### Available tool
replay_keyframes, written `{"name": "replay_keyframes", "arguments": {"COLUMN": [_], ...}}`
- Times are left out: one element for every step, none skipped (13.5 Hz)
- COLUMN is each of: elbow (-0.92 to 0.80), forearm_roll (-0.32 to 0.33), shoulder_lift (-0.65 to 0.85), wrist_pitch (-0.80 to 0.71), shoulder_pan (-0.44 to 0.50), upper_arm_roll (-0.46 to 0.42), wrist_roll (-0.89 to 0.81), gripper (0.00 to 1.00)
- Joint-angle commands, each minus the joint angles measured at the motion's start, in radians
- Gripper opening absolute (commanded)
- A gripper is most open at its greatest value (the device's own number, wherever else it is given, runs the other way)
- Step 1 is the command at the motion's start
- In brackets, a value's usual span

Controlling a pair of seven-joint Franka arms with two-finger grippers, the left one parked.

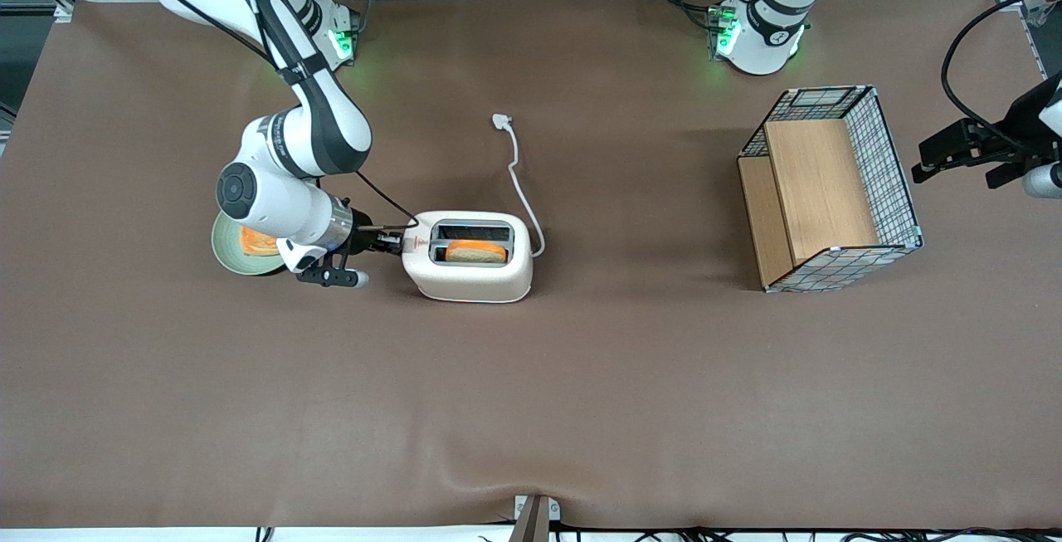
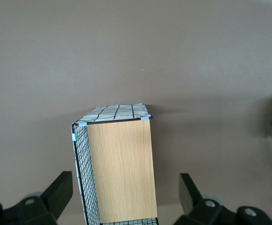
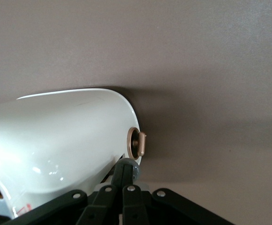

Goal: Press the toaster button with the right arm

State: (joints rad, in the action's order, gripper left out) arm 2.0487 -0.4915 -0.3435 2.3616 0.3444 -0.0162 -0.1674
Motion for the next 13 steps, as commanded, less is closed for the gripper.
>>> {"name": "replay_keyframes", "arguments": {"elbow": [0.027, 0.025, 0.025, 0.027, 0.027, 0.027, 0.027, 0.025, 0.025, 0.025, 0.024, 0.024, 0.024], "forearm_roll": [-0.036, -0.039, -0.039, -0.041, -0.042, -0.053, -0.065, -0.068, -0.07, -0.079, -0.105, -0.148, -0.2], "shoulder_lift": [-0.031, -0.04, -0.048, -0.058, -0.063, -0.071, -0.075, -0.078, -0.084, -0.088, -0.095, -0.104, -0.112], "wrist_pitch": [0.076, 0.08, 0.087, 0.102, 0.102, 0.103, 0.108, 0.111, 0.113, 0.113, 0.114, 0.114, 0.119], "shoulder_pan": [0.034, 0.036, 0.038, 0.039, 0.038, 0.038, 0.038, 0.038, 0.038, 0.038, 0.038, 0.038, 0.039], "upper_arm_roll": [0.005, 0.005, 0.005, 0.005, 0.005, 0.005, 0.005, 0.005, 0.005, 0.005, 0.005, 0.005, 0.005], "wrist_roll": [0.025, 0.025, 0.026, 0.04, 0.058, 0.063, 0.065, 0.065, 0.069, 0.075, 0.095, 0.129, 0.179], "gripper": [0.0, 0.0, 0.0, 0.0, 0.0, 0.0, 0.0, 0.0, 0.0, 0.0, 0.0, 0.0, 0.0]}}
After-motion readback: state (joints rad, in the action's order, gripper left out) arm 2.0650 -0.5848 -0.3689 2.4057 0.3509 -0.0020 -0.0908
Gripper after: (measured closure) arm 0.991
